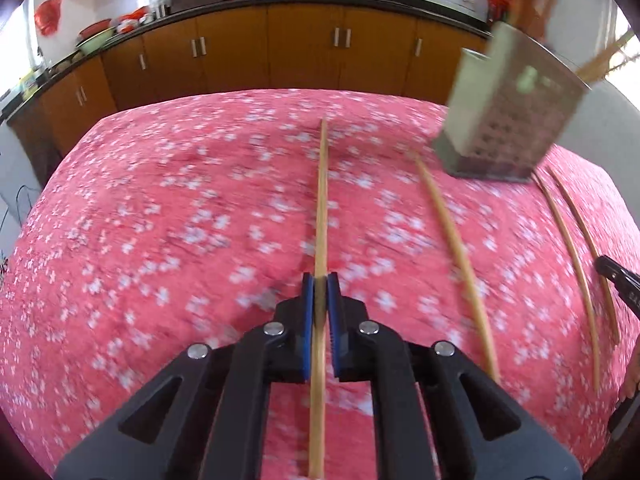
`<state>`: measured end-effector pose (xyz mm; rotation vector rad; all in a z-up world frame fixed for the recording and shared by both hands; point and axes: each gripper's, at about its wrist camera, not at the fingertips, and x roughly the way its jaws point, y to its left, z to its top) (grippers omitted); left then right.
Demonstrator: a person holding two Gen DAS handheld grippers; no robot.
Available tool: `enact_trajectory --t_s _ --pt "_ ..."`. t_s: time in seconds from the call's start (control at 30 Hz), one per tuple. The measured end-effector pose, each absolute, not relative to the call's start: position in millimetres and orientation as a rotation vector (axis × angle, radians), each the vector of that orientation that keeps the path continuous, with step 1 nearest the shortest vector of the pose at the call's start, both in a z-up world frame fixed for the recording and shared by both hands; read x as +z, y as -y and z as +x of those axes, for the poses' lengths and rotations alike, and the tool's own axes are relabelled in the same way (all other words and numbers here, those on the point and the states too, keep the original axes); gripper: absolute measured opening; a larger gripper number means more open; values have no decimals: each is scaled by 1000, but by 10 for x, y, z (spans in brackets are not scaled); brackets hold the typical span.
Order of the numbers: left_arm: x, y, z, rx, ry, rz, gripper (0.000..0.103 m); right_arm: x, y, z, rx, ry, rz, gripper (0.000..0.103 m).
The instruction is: Organize utensils
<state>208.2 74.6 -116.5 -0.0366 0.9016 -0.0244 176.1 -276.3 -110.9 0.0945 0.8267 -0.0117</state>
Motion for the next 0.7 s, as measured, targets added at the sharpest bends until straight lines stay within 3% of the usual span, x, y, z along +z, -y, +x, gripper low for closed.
enact_trajectory --t_s 0.7 --pt "-1179 -828 2076 -35 -880 -69 11 -1113 2784 1782 -10 -828 103 8"
